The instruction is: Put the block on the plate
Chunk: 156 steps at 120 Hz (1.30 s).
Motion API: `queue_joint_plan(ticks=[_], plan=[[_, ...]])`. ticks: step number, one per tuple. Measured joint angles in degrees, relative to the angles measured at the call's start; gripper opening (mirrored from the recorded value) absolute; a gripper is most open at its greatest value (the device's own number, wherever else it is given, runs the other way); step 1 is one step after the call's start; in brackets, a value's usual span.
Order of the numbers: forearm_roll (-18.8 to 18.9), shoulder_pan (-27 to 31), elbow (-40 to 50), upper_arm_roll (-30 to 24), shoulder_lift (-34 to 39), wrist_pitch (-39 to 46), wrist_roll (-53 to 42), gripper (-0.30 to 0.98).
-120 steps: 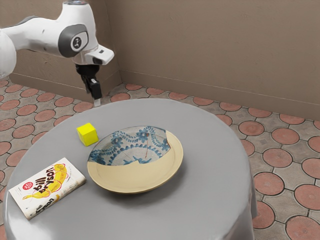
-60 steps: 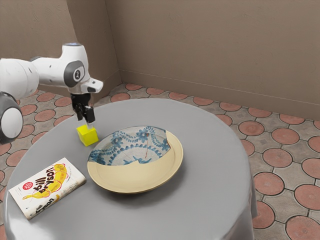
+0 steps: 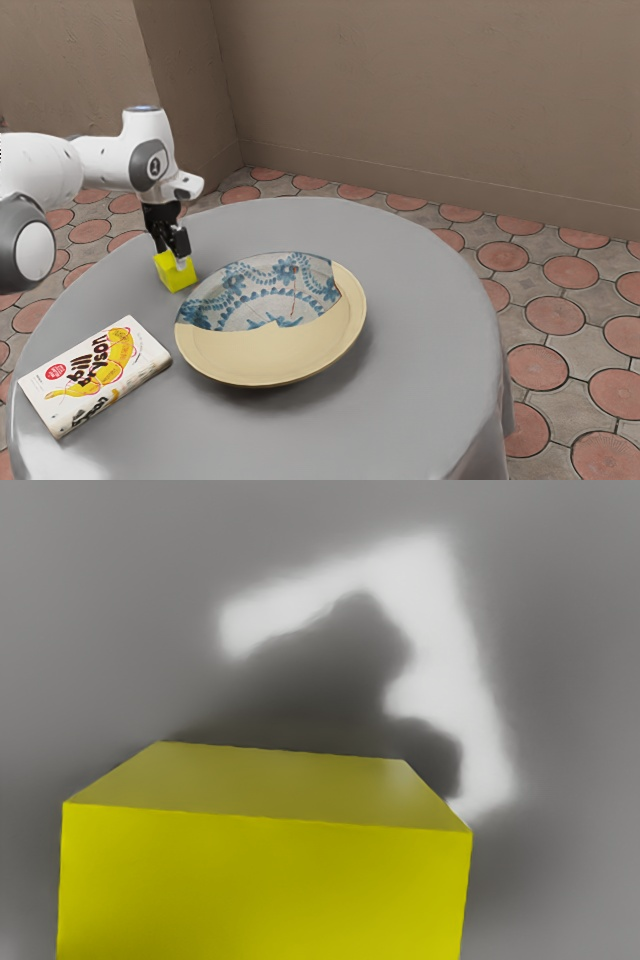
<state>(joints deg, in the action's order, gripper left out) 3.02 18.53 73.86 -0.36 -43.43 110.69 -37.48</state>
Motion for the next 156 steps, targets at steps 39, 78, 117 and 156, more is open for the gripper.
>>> queue_joint_plan(ticks=[39,78,117,156], plan=[[-1.20,0.10,-0.01,0.03,-1.52,1.23,-0.41,0.60],[-1.97,0.54,-0.09,-0.11,-3.50,2.72,-0.53,0.46],[-1.48,0.55,-0.07,-0.30,-2.98,3.13,-0.58,0.42],[0.01,0.19,0.09,-1.38,-0.27,2.26,-0.67,0.45]])
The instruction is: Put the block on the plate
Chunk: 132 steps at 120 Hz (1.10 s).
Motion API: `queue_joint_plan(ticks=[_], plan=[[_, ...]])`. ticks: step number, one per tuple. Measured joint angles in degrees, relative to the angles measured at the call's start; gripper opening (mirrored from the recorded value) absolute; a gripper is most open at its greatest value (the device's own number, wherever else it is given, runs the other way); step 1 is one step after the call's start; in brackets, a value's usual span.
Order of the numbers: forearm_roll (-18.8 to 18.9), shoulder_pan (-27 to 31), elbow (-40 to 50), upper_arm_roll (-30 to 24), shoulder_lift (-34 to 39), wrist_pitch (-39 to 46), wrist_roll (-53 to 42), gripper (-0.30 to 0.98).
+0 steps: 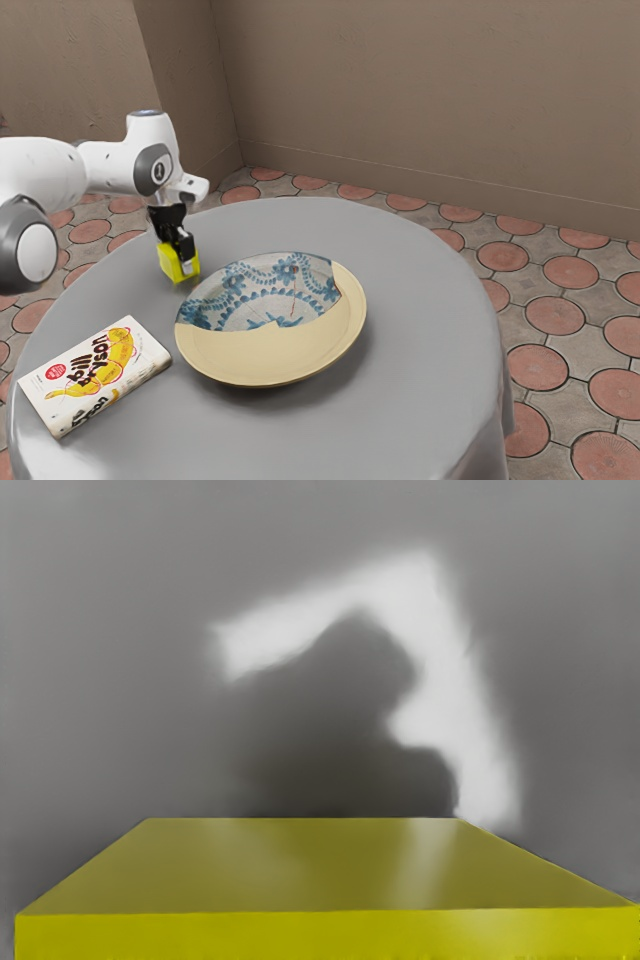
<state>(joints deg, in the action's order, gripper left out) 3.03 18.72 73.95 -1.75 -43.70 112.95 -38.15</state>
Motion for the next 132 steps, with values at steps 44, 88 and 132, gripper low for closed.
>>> queue_joint_plan(ticks=[44,88,132], plan=[[1.48,-0.88,3.50,-9.50,11.69,-4.18,-0.06,0.42],[1.17,-3.74,12.05,-16.43,17.45,-6.35,0.21,0.41],[1.62,-4.00,18.58,-17.53,13.22,-0.51,1.10,0.41]])
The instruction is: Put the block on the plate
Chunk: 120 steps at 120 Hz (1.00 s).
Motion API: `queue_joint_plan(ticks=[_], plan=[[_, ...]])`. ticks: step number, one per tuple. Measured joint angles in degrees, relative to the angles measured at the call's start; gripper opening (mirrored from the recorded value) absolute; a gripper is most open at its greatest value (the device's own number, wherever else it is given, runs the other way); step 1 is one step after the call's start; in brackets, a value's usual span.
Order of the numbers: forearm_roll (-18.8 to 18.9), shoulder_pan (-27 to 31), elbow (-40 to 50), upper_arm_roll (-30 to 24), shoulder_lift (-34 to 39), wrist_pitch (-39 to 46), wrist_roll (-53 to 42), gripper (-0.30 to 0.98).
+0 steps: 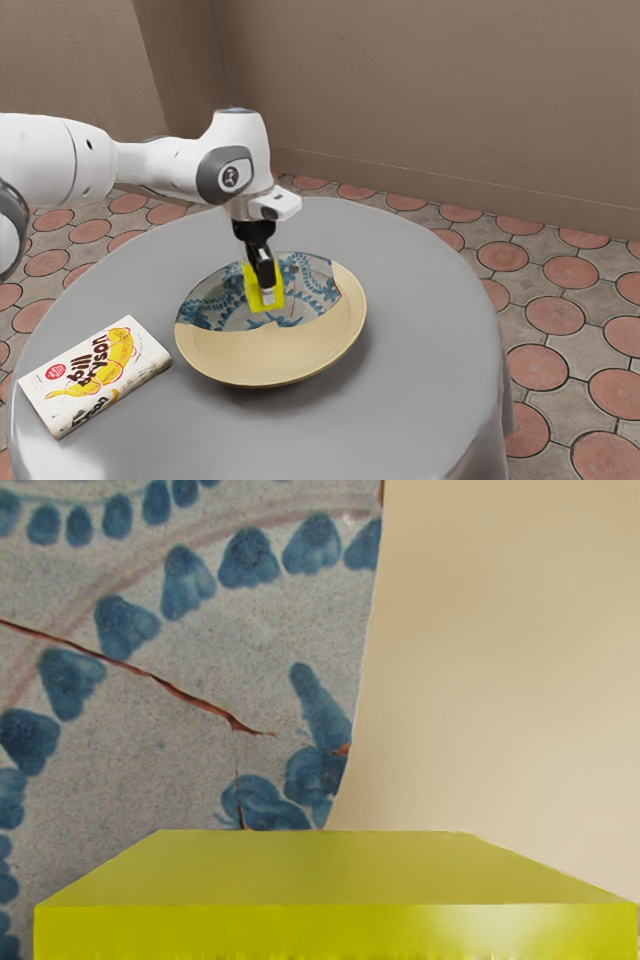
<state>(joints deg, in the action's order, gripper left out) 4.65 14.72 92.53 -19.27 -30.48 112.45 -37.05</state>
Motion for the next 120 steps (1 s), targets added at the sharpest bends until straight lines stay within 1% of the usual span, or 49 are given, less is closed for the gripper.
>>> queue_joint_plan(ticks=[15,34,49,69,85,105,120], plan=[[0.28,0.06,0.89,0.09,-1.61,3.23,0.25,0.41],[0.22,0.01,1.32,0.12,-1.65,5.29,0.31,0.54],[0.19,0.01,1.38,0.18,-0.57,5.84,0.25,0.60],[0.18,-0.18,1.91,0.16,3.97,6.07,0.16,0.65],[0.20,-1.36,3.16,0.34,9.18,5.56,0.16,0.67],[0.24,-3.35,3.71,1.17,17.24,2.45,0.30,0.68],[1.05,-3.75,3.65,1.24,19.41,0.24,0.38,0.68]])
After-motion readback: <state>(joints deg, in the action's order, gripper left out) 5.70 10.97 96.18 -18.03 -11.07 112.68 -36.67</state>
